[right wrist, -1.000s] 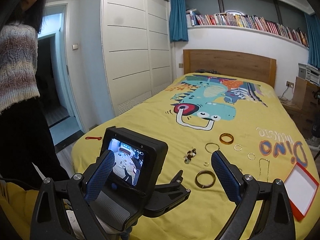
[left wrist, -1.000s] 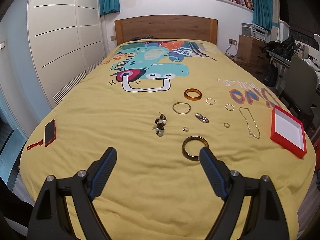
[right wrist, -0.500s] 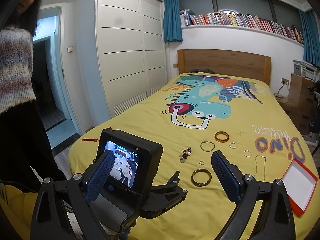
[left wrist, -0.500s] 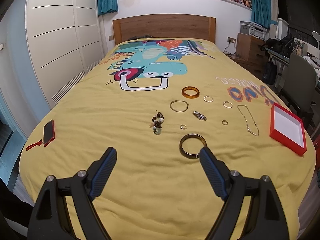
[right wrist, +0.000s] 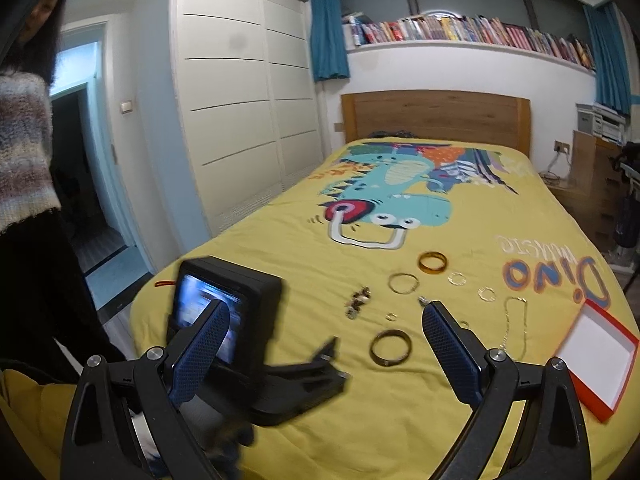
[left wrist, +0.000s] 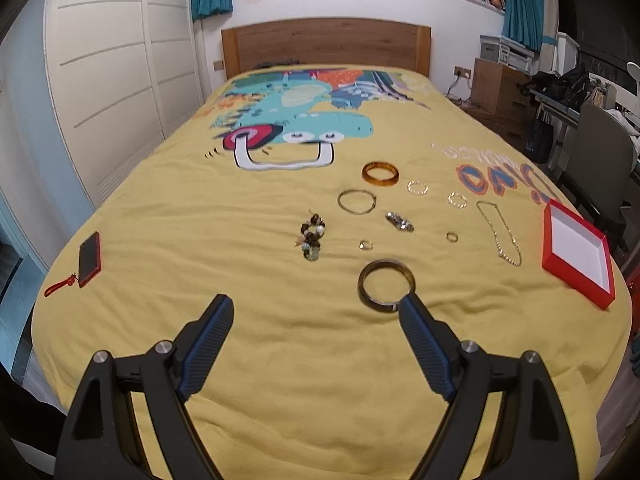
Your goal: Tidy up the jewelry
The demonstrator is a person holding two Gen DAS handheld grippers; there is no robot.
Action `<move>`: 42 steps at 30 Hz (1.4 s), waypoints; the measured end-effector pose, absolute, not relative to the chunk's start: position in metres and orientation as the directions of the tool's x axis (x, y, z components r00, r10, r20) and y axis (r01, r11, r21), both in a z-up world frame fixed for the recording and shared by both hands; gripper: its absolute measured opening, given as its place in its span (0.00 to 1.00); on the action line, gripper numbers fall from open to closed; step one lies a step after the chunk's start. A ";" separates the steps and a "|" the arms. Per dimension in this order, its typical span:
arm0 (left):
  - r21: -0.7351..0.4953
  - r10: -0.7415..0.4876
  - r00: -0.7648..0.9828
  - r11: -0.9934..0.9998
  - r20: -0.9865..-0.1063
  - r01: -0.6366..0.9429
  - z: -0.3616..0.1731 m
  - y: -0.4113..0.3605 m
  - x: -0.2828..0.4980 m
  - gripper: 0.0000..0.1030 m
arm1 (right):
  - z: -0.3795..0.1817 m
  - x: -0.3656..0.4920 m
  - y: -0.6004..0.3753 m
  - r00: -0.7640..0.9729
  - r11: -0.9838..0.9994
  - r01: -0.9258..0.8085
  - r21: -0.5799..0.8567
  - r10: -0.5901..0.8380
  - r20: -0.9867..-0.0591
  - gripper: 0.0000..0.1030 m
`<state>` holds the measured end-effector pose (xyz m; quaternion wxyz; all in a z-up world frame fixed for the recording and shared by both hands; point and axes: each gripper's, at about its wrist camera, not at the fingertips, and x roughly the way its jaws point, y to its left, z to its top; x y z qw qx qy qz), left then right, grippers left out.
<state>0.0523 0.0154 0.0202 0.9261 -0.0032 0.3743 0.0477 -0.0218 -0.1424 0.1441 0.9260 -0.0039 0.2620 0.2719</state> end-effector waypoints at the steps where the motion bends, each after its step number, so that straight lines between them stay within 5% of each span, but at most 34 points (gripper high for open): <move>1: 0.024 0.081 0.709 0.996 -0.701 -0.091 0.016 0.019 0.055 0.82 | 0.137 -0.016 -0.152 0.718 0.863 -0.484 0.143 0.485 -0.498 0.93; 8: 0.030 0.075 0.643 0.996 -0.763 -0.080 -0.017 0.024 0.082 0.82 | 0.083 0.031 -0.209 0.720 0.935 -0.313 0.166 0.347 -0.601 0.93; 18: 0.057 0.037 0.528 0.998 -0.848 0.021 -0.065 -0.006 0.156 0.79 | -0.009 0.121 -0.272 0.639 0.962 -0.175 0.209 0.273 -0.719 0.74; 23: 0.047 0.031 0.480 0.999 -0.877 0.023 -0.083 -0.009 0.189 0.77 | -0.035 0.187 -0.287 0.623 0.974 -0.128 0.188 0.227 -0.749 0.73; 27: 0.021 0.009 0.430 0.999 -0.903 0.024 -0.102 -0.007 0.210 0.55 | -0.048 0.234 -0.293 0.603 0.988 -0.087 0.131 0.157 -0.782 0.75; 37: 0.016 -0.011 0.363 0.997 -0.932 0.070 -0.129 -0.015 0.228 0.27 | -0.089 0.309 -0.293 0.490 0.999 -0.047 0.015 0.036 -0.871 0.81; 39: 0.020 -0.011 0.363 0.997 -0.932 0.080 -0.129 -0.017 0.228 0.12 | -0.096 0.313 -0.293 0.472 0.999 -0.046 0.014 0.034 -0.881 0.81; 40: 0.020 -0.011 0.364 0.997 -0.931 0.079 -0.130 -0.017 0.228 0.08 | -0.101 0.314 -0.295 0.457 0.999 -0.043 0.025 0.041 -0.889 0.79; 42: 0.021 -0.007 0.371 0.997 -0.929 0.070 -0.129 -0.017 0.227 0.08 | -0.107 0.313 -0.297 0.441 0.998 -0.036 0.047 0.059 -0.896 0.58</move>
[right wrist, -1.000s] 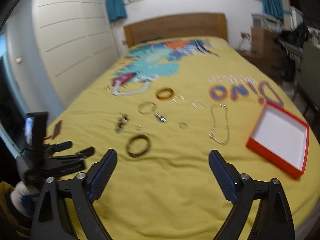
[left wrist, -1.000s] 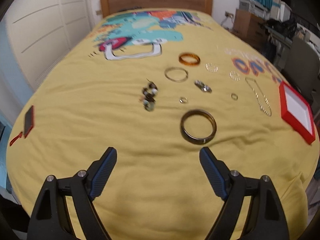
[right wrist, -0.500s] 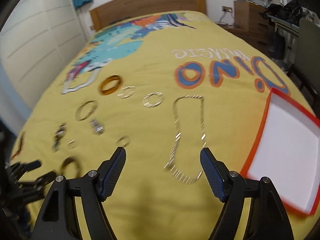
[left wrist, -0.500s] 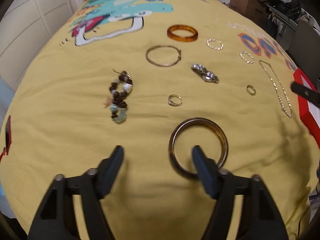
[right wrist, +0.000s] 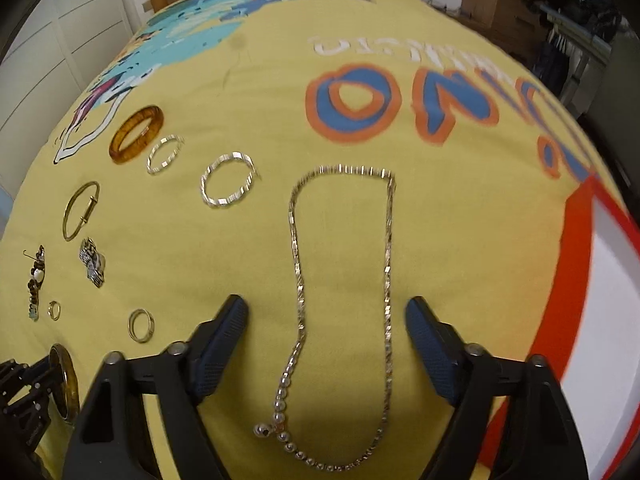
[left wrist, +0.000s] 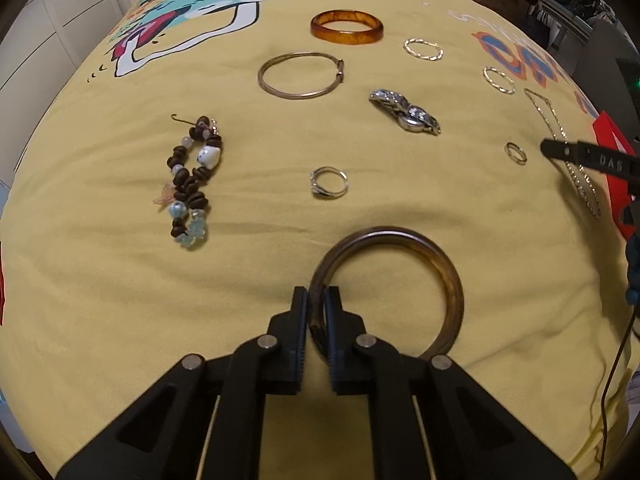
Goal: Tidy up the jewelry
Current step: 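Grasp the dark bangle with the left tool while the right tool grasps the silver chain, then carry bangle and chain into the red box and open both tools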
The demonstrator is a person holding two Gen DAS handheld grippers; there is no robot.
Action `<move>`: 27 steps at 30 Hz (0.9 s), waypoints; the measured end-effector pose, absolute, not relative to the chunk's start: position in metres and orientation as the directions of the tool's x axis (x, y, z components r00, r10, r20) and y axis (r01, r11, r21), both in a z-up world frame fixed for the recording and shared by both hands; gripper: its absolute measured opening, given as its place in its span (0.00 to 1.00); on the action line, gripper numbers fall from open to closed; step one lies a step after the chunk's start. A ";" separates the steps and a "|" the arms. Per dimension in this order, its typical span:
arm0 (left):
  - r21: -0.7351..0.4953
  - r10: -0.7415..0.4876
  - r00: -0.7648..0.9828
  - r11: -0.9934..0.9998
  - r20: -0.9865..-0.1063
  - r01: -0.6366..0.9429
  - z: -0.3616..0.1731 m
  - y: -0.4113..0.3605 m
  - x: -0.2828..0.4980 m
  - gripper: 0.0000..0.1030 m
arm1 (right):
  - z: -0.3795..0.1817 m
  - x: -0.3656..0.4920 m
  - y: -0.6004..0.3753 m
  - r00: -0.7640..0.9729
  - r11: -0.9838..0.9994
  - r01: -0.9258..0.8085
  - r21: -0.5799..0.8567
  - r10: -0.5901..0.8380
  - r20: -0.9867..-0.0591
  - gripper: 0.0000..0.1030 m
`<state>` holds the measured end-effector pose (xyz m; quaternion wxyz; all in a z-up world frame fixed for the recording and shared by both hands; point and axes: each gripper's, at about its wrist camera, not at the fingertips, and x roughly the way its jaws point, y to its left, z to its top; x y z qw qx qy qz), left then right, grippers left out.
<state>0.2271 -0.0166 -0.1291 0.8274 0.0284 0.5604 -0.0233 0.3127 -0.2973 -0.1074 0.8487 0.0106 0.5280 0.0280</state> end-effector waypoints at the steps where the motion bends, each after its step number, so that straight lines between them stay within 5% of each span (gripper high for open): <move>1: 0.021 -0.005 0.375 0.998 -0.927 0.064 -0.128 -0.016 0.226 0.08 | -0.109 0.310 -0.298 0.439 0.997 -0.040 0.069 0.079 -0.895 0.50; 3: 0.022 -0.001 0.383 0.998 -0.924 0.055 -0.126 -0.017 0.224 0.08 | -0.109 0.303 -0.295 0.445 0.994 -0.060 0.087 0.105 -0.889 0.09; 4: 0.021 0.000 0.388 0.998 -0.922 0.052 -0.124 -0.017 0.224 0.07 | -0.108 0.298 -0.292 0.444 0.992 -0.074 0.105 0.127 -0.887 0.03; 17: 0.038 0.027 0.462 0.999 -0.886 0.015 -0.071 -0.018 0.203 0.07 | -0.033 0.217 -0.300 0.599 0.946 -0.146 0.288 0.316 -0.736 0.02; 27: 0.021 -0.049 0.546 0.992 -0.836 0.121 -0.004 -0.082 0.185 0.07 | 0.044 0.170 -0.339 0.713 0.940 -0.156 0.304 0.320 -0.623 0.02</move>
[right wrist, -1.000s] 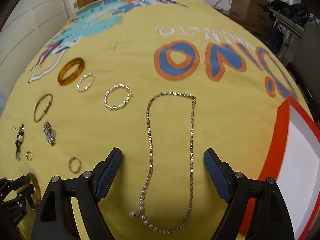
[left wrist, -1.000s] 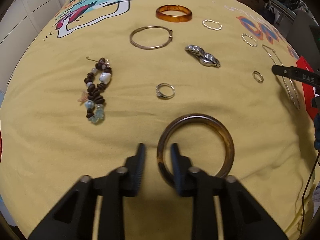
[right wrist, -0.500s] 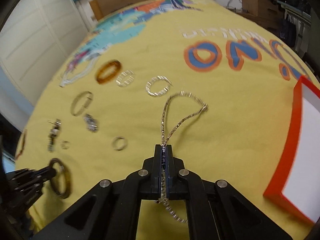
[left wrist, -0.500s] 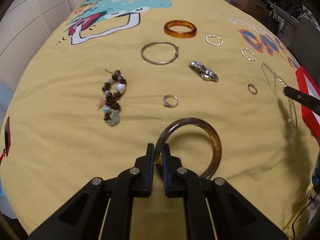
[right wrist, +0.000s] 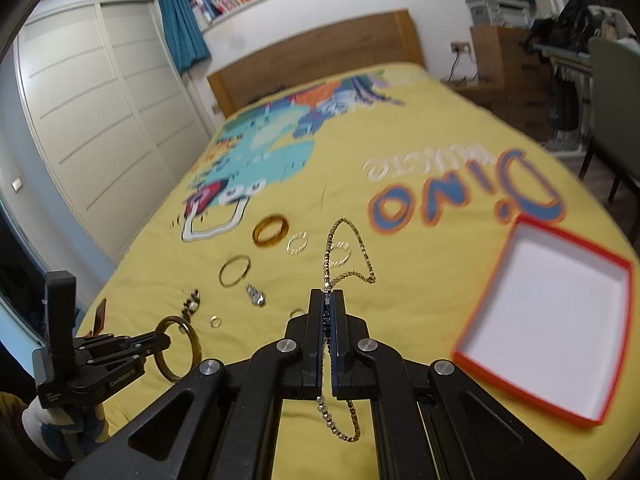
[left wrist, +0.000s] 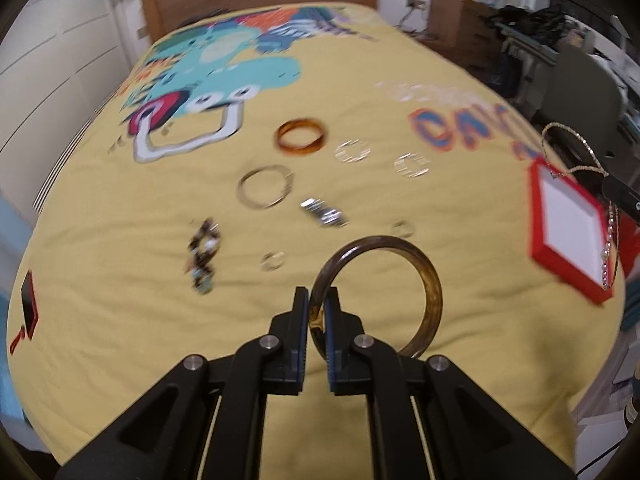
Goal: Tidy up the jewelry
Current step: 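Carry bangle and chain into the red box and open both tools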
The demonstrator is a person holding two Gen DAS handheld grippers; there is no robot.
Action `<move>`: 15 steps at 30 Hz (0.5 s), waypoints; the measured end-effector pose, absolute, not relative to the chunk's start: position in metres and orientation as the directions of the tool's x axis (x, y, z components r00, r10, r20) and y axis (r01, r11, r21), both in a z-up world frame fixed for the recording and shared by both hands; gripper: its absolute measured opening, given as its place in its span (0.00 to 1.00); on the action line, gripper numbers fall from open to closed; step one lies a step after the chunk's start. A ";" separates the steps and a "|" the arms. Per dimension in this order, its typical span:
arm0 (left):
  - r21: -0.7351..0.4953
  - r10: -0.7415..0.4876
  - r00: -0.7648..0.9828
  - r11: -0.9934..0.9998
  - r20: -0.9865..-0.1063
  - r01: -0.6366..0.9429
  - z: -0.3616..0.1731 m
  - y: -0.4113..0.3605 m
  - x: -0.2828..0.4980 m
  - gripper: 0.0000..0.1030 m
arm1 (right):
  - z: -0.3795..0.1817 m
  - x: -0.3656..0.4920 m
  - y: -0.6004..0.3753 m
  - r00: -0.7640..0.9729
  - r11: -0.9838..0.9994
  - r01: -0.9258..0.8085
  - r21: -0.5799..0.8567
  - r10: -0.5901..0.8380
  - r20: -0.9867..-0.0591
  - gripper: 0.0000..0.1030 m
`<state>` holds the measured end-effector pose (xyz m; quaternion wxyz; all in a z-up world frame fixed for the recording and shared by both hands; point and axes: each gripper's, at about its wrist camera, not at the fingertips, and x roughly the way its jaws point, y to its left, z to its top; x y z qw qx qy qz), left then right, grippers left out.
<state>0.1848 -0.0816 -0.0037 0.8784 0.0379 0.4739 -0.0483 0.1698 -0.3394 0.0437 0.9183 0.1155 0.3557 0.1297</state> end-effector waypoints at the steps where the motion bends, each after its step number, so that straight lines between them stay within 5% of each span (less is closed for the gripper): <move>1: 0.015 -0.064 0.549 0.990 -0.833 0.138 0.001 -0.093 0.186 0.07 | 0.052 0.164 -0.349 0.726 0.942 -0.148 0.300 0.310 -0.614 0.02; 15: -0.041 -0.252 0.519 0.923 -0.817 0.383 0.016 -0.302 0.231 0.07 | 0.062 0.161 -0.504 0.776 0.972 0.043 0.231 0.113 -0.621 0.02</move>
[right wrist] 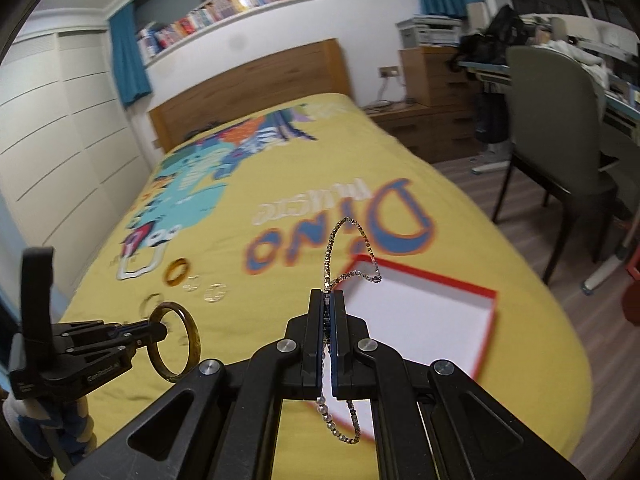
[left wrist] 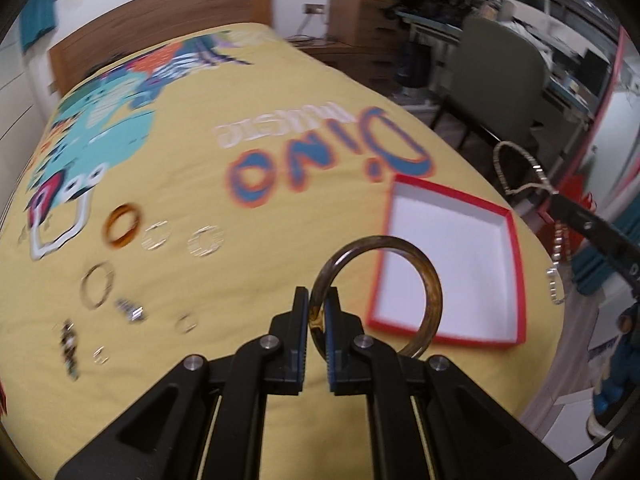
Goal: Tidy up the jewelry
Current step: 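Carry bangle and chain into the red box and open both tools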
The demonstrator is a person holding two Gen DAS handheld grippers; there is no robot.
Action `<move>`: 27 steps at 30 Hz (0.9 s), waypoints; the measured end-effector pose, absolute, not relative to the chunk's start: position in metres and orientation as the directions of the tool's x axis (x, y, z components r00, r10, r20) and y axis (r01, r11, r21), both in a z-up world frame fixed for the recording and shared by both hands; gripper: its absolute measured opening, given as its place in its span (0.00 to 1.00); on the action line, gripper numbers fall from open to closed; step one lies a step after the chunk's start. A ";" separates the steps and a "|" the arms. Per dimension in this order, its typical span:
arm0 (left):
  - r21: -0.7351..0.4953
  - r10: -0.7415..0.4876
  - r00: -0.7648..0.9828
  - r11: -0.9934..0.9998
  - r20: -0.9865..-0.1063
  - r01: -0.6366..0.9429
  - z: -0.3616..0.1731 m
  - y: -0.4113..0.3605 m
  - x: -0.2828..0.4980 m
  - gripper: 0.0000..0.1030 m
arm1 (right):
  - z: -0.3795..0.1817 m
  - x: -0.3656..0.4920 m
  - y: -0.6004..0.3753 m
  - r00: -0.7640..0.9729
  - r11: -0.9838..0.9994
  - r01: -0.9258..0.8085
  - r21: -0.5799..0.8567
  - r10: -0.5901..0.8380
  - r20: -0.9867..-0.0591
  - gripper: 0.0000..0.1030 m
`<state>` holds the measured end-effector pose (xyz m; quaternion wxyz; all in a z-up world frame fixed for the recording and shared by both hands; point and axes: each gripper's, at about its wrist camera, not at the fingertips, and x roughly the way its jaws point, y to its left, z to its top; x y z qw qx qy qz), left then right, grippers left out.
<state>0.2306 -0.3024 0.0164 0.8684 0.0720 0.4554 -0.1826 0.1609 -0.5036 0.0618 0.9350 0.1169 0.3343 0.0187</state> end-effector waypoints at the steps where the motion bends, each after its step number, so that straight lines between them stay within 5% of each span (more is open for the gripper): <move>1: -0.044 -0.257 0.511 0.919 -0.820 0.392 0.013 -0.313 0.234 0.07 | 0.055 0.167 -0.514 0.771 0.971 0.059 0.231 0.103 -0.629 0.02; 17: 0.049 -0.156 0.387 0.881 -0.909 0.470 -0.091 -0.405 0.269 0.07 | -0.070 0.236 -0.580 0.603 0.954 0.211 0.215 0.046 -0.797 0.03; 22: 0.045 -0.158 0.373 0.876 -0.914 0.480 -0.101 -0.403 0.267 0.08 | -0.082 0.233 -0.582 0.585 0.954 0.227 0.198 0.029 -0.810 0.09; 24: 0.029 -0.174 0.374 0.878 -0.911 0.478 -0.099 -0.400 0.267 0.09 | -0.079 0.229 -0.584 0.591 0.952 0.231 0.200 0.026 -0.806 0.23; 27: 0.000 -0.212 0.388 0.878 -0.897 0.479 -0.085 -0.396 0.265 0.15 | -0.067 0.220 -0.588 0.611 0.951 0.238 0.199 0.013 -0.791 0.30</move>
